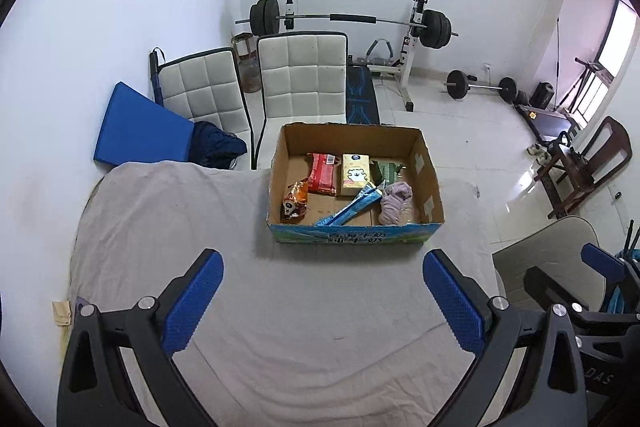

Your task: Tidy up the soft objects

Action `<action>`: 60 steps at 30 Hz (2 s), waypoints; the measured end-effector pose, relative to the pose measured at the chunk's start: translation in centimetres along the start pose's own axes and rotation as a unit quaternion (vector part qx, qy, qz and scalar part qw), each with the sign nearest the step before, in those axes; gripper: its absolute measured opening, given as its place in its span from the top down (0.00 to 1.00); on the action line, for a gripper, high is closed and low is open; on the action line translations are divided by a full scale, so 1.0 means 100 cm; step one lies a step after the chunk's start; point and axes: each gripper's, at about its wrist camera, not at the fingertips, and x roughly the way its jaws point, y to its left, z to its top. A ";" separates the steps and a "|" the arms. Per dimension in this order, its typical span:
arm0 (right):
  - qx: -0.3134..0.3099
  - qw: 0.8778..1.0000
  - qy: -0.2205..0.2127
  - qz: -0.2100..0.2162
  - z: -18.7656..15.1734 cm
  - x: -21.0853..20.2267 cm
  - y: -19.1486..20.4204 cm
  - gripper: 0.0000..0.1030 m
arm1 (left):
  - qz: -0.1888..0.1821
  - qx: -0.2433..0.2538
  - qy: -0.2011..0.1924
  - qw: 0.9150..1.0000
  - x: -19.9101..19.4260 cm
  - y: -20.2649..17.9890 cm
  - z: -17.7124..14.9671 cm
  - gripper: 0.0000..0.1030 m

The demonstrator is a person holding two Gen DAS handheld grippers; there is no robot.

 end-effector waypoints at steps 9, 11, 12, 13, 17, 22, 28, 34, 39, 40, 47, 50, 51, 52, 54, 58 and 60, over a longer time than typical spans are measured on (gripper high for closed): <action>-0.004 1.000 -0.009 -0.011 -0.012 -0.036 -0.003 0.00 | 0.001 0.000 -0.022 1.000 -0.025 -0.002 -0.007 0.01; -0.003 1.000 -0.014 -0.012 -0.011 -0.038 -0.004 0.00 | 0.004 0.002 -0.028 1.000 -0.027 -0.002 -0.007 0.01; -0.002 1.000 -0.017 -0.016 -0.009 -0.039 -0.004 0.00 | 0.007 0.002 -0.030 1.000 -0.026 -0.002 -0.006 0.01; -0.003 1.000 -0.020 -0.019 -0.008 -0.040 -0.004 0.00 | 0.007 0.002 -0.031 0.999 -0.027 -0.001 -0.007 0.01; 0.000 0.999 -0.029 -0.020 -0.001 -0.041 -0.006 0.00 | 0.008 -0.001 -0.036 0.999 -0.026 0.000 -0.005 0.01; 0.004 0.999 -0.035 -0.025 0.008 -0.037 -0.006 0.00 | 0.011 -0.004 -0.046 0.999 -0.028 0.001 -0.002 0.01; 0.011 0.999 -0.039 -0.030 0.016 -0.031 -0.006 0.00 | 0.013 -0.008 -0.056 0.998 -0.032 0.003 0.001 0.01; 0.010 0.998 -0.045 -0.033 0.020 -0.033 -0.006 0.00 | 0.014 -0.008 -0.060 0.998 -0.034 0.002 0.002 0.01; 0.004 0.998 -0.048 -0.036 0.022 -0.035 -0.005 0.00 | 0.014 -0.009 -0.060 0.998 -0.035 0.002 0.003 0.01; 0.005 0.998 -0.049 -0.036 0.022 -0.036 -0.005 0.00 | 0.013 -0.009 -0.060 0.998 -0.035 0.002 0.003 0.01; 0.000 0.998 -0.056 -0.034 0.024 -0.043 -0.004 0.00 | 0.013 -0.009 -0.062 0.998 -0.036 0.000 0.003 0.01; -0.001 0.998 -0.057 -0.034 0.024 -0.044 -0.004 0.00 | 0.012 -0.008 -0.061 0.998 -0.036 0.000 0.003 0.01; -0.001 0.998 -0.058 -0.034 0.024 -0.044 -0.003 0.00 | 0.012 -0.008 -0.060 0.998 -0.036 0.000 0.003 0.01; -0.001 0.998 -0.059 -0.036 0.024 -0.044 -0.003 0.00 | 0.012 -0.008 -0.059 0.998 -0.035 0.000 0.003 0.01; -0.002 0.998 -0.059 -0.036 0.025 -0.044 -0.003 0.00 | 0.012 -0.009 -0.056 0.998 -0.036 -0.001 0.004 0.01; -0.004 0.998 -0.059 -0.036 0.026 -0.044 -0.003 0.00 | 0.011 -0.009 -0.054 0.998 -0.036 -0.002 0.004 0.01; -0.004 0.998 -0.059 -0.037 0.026 -0.044 -0.003 0.00 | 0.011 -0.010 -0.054 0.998 -0.036 -0.002 0.006 0.01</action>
